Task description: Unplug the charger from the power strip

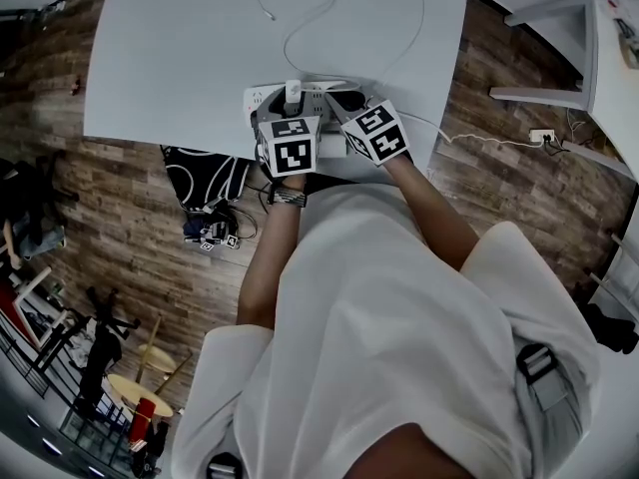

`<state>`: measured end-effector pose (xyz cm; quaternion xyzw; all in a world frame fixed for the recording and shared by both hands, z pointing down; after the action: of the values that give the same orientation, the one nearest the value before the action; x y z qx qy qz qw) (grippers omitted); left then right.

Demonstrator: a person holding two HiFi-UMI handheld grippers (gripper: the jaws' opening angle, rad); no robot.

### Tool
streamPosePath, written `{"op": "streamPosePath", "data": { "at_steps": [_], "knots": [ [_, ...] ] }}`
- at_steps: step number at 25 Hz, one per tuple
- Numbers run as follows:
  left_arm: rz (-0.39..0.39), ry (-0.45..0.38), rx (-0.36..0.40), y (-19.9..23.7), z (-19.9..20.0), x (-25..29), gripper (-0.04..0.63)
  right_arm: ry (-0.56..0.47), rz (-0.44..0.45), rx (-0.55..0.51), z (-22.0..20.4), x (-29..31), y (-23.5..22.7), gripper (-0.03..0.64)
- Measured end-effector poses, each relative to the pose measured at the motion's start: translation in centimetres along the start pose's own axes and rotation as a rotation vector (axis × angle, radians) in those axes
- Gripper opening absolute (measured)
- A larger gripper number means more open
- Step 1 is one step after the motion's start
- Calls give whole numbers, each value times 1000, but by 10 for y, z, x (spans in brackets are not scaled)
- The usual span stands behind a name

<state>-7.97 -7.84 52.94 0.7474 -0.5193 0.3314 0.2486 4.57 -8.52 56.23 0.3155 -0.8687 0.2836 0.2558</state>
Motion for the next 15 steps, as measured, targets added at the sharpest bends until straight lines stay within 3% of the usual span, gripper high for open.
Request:
{"op": "streamPosePath", "data": {
  "at_steps": [4,8,11,15],
  "knots": [
    [21,15,65,-5,2,-1,149,-3,-4,3,0,1,0,2],
    [21,17,66,-4,1,-2,149,-2,-6,0,0,0,2,2],
    [-1,7,16,-1,1,-2,149,-2,-7,0,0,1,2,2],
    [-37,-5,-117,7,-1,1,146,-1,-8,-1,-1,3,1,2]
  ]
}}
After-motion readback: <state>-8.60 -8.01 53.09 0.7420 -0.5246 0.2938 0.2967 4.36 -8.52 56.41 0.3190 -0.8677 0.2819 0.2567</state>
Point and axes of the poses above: the fingertips, and each gripper's own axes: x forward along the fingers, y to its left, z out of its top, the point moved 8 cm from there along -x, backward along the fingers, and after that the axes turned 5 degrees about x, right-handed, at the moved point
